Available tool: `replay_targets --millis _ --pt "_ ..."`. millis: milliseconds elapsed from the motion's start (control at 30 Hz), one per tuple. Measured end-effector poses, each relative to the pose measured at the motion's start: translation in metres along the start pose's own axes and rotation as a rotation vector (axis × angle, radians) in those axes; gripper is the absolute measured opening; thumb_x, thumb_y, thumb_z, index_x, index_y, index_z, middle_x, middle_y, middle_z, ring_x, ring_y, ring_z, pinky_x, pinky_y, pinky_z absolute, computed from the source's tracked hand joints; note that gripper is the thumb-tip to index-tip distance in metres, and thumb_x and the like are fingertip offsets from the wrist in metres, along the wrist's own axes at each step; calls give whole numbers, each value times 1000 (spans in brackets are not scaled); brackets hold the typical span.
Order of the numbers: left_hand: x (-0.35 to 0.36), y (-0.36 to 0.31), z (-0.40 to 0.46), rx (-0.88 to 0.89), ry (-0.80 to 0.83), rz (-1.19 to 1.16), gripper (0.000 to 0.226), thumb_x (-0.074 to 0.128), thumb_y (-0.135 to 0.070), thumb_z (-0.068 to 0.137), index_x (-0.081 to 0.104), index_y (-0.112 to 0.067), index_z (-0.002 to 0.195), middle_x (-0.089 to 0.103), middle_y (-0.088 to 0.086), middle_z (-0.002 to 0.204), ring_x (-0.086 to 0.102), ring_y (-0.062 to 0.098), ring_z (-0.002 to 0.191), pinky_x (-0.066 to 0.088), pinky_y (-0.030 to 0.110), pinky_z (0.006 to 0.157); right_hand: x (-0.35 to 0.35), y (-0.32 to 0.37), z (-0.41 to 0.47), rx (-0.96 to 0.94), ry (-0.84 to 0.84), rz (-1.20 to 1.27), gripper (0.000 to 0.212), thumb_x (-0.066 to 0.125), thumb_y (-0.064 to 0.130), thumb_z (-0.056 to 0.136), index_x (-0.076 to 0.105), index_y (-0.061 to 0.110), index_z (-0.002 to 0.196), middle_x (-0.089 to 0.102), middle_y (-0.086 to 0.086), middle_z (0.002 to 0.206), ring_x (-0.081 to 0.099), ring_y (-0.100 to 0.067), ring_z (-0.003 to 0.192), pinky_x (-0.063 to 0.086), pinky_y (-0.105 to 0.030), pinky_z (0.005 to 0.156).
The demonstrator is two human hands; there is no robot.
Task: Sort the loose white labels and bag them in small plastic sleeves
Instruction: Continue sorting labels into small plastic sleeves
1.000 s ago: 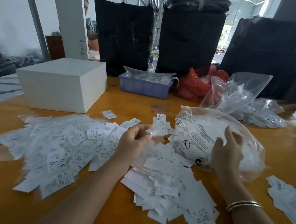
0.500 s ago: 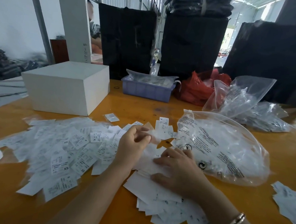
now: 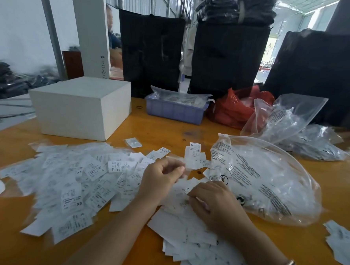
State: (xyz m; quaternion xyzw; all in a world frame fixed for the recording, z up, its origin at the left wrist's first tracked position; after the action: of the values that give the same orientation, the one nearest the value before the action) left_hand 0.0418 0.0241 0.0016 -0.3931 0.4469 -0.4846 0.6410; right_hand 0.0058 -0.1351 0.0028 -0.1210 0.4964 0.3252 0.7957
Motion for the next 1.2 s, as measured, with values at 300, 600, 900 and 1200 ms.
replay_targets --millis 300,600,900,1200 --pt "-1 -5 -1 -62 0 -157 20 73 -9 80 65 -25 90 73 -12 83 69 1 78 51 11 60 -5 -7 -3 373 -274 533 29 62 10 88 58 39 89 62 16 77 57 0 79 47 -13 69" --pt "1 -7 -4 -74 118 -231 12 64 -23 89 67 -32 96 73 -12 89 67 5 88 51 18 72 -7 -15 -2 477 -373 615 37 54 1 91 66 36 95 63 16 92 56 8 86 42 -5 72" --pt "6 -11 -9 -14 275 -306 28 70 -6 82 65 -26 102 71 -10 82 69 6 82 51 13 67 -3 -6 0 442 -334 671 21 55 17 91 63 33 103 57 10 90 54 -3 82 46 -17 72" --pt "5 -8 -8 -77 282 -368 29 68 -5 84 68 -26 105 66 -12 80 70 16 88 54 20 74 -6 -15 0 608 -446 805 36 65 8 86 60 38 105 64 11 71 59 0 66 50 -16 63"
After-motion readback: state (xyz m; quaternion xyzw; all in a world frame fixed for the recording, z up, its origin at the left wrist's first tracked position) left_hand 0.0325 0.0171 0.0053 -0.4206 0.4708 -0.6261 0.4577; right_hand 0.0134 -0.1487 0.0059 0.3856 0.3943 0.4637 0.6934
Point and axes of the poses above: each hand's wrist, its own z-axis towards the middle knuckle, its own x-axis out of the palm, y = z × x, the point moved 1 cm from there along z, towards the middle knuckle
